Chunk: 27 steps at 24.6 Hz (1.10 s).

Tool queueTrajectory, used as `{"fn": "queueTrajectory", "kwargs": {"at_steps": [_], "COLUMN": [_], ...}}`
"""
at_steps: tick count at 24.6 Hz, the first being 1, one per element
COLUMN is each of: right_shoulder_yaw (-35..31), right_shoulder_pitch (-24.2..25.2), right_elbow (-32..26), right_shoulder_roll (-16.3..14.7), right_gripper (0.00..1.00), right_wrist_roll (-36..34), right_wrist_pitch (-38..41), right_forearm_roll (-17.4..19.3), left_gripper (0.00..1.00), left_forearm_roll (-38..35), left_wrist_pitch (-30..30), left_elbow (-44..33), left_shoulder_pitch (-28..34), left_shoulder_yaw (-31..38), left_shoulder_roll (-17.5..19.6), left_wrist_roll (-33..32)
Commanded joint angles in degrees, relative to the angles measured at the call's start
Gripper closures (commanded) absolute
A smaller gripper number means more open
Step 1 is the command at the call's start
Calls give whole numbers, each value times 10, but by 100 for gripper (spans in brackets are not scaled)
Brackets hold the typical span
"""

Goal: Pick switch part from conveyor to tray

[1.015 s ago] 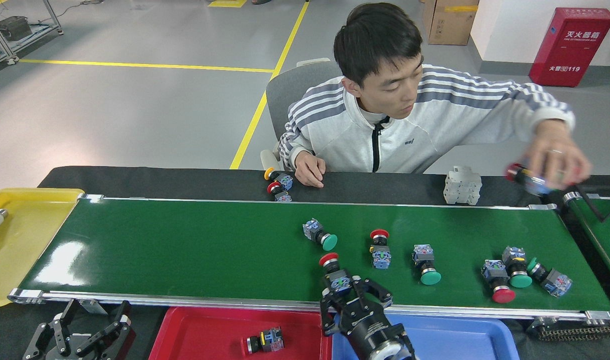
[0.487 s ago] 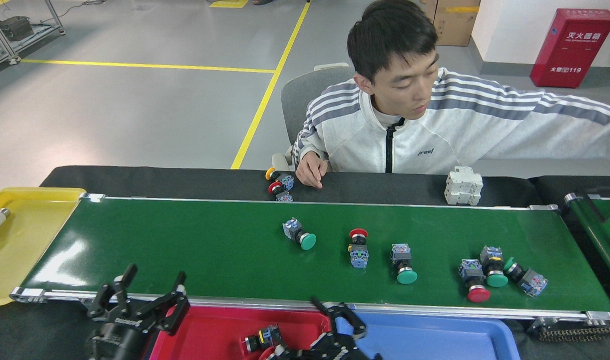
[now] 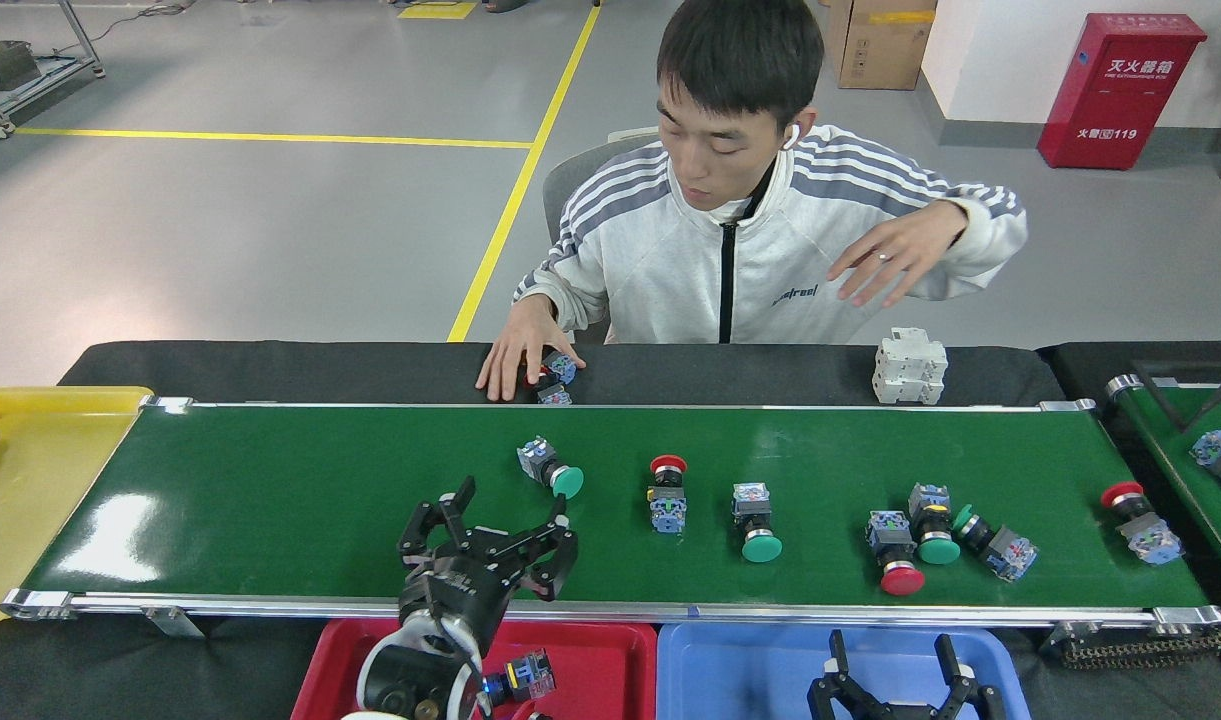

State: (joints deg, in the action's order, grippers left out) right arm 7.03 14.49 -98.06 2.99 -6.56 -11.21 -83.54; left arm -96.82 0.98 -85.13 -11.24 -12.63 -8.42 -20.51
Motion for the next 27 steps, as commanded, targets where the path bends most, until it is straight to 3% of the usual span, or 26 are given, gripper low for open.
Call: {"fn": "queueTrajectory", "kwargs": {"at_steps": [1,7,9,13,14,16,21,23,26,27], "right_shoulder_yaw": [-2,7,7,33,37,39,60,95,142,152], "right_shoulder_pitch": [-22,-91,-111,-116,-116,-115,-112,-109,-97,-88], "right_elbow": [6,70,85,88,88,87,81,71,36,25], "right_shoulder_roll": [4,12,22,17,17,17,17,11,-22,-35], "right_gripper": [0,0,7,63,73,83,90,90,89,84], "right_wrist_roll": [24,64,77,97,97,97,95,90,73,67], "right_wrist_pitch": [-5,-14,-14,-13,-13,-9,-7,6,93,153], "right_forearm_roll": [-1,-3,-3,-7,-7,-7,-8,-8,-8,-8], "left_gripper": [0,0,0,0,0,0,1,2,5,8], "left_forearm_roll": [1,3,3,3,3,3,3,3,2,2], "left_wrist_pitch": [18,20,19,19,19,19,26,65,121,133], "left_elbow": [4,52,74,111,123,142,190,212,252,264], "left_shoulder_pitch": [-16,-46,-59,-84,-90,-99,-122,-135,-156,-161], "left_shoulder_yaw": [-1,11,23,41,48,60,72,86,89,90], "left_shoulder_roll": [-4,0,0,2,2,2,4,5,6,8], "left_wrist_roll": [-2,-2,-1,-1,0,2,6,15,38,47]}}
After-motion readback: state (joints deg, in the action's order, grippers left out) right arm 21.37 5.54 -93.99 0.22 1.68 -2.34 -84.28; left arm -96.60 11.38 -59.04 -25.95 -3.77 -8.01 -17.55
